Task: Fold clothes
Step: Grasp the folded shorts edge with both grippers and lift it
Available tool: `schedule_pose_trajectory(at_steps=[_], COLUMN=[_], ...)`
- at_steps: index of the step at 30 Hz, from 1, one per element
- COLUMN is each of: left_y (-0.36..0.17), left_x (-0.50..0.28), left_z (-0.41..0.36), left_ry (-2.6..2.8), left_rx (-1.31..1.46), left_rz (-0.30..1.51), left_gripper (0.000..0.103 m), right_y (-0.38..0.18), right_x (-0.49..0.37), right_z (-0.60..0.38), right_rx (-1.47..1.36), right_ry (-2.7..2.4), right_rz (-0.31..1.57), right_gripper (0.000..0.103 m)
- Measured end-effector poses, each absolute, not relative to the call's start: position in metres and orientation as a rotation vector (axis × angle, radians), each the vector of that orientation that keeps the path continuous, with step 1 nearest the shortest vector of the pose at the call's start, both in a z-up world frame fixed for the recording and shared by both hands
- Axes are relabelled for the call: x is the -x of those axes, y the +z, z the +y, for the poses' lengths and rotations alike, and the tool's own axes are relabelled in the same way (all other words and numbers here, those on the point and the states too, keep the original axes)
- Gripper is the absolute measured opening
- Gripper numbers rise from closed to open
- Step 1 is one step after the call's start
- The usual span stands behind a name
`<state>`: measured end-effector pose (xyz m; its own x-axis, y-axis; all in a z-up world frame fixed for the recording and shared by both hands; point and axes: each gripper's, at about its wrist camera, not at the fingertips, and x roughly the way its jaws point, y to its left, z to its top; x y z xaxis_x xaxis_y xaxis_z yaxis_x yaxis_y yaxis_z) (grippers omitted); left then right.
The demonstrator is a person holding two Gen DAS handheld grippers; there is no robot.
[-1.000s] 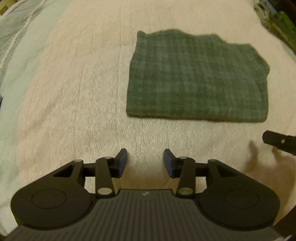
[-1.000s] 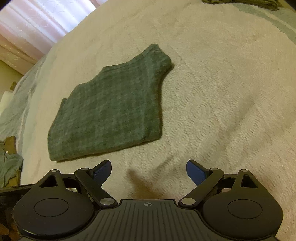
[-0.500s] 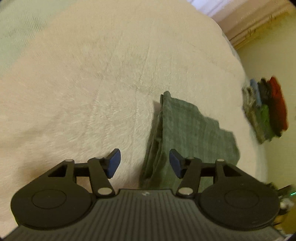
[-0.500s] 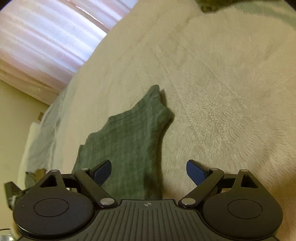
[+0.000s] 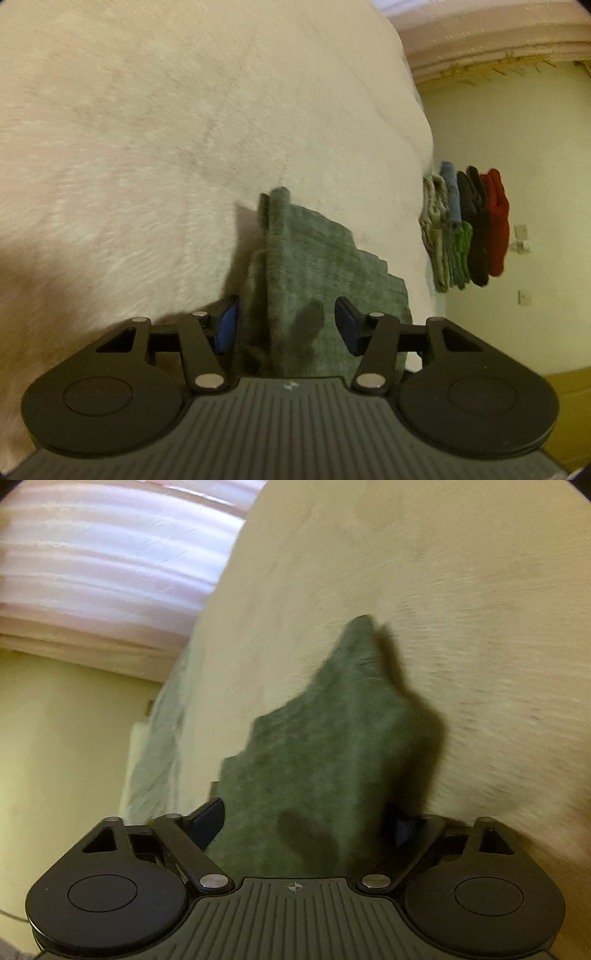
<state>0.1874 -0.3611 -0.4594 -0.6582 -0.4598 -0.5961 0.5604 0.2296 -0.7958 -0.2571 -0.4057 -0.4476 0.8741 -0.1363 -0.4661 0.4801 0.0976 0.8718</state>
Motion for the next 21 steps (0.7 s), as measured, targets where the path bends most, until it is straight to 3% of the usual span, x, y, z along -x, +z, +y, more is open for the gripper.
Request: schedule_pose_trajectory(at_steps=[3,5,6,7,9,15,21], left_y=[-0.465,-0.468,-0.470,-0.472,-0.468,-0.438,-0.375], left_x=[-0.185,-0.185,-0.185,-0.185,-0.183,-0.170,-0.119], left_z=[-0.367,-0.369,-0.370,-0.370,-0.369,-0.366,-0.377], left_ry=[-1.599,-1.611,-1.614,-1.617,-1.629,-1.675,-1.738], left_rx=[-0.103,-0.099,-0.096,-0.092,-0.093,-0.078,-0.037], left_rz=[1.692,1.703,1.710,1.718,1.707,1.642,1.559], left_gripper=[0.043,0.029,0.025,0.016,0.012,0.009,0.009], right_y=[-0.456,-0.459,-0.461,-0.464,-0.468,-0.438,-0.381], right_x=[0.238,0.227,0.223,0.220,0.218,0.229,0.268], right_z=[-0.414,-0.418,-0.419,-0.420,-0.421,-0.417,-0.425], right_rx=[-1.394,-1.381,-1.379,-1.387,-1.398,-1.328,-1.255], right_ry=[-0.420,-0.402,-0.399,-0.404,-0.418,-0.430,-0.450], right_rz=[0.314,0.319,0.323,0.333,0.349,0.313,0.258], right_gripper=[0.067,0.061,0.040,0.027,0.014,0.009,0.009])
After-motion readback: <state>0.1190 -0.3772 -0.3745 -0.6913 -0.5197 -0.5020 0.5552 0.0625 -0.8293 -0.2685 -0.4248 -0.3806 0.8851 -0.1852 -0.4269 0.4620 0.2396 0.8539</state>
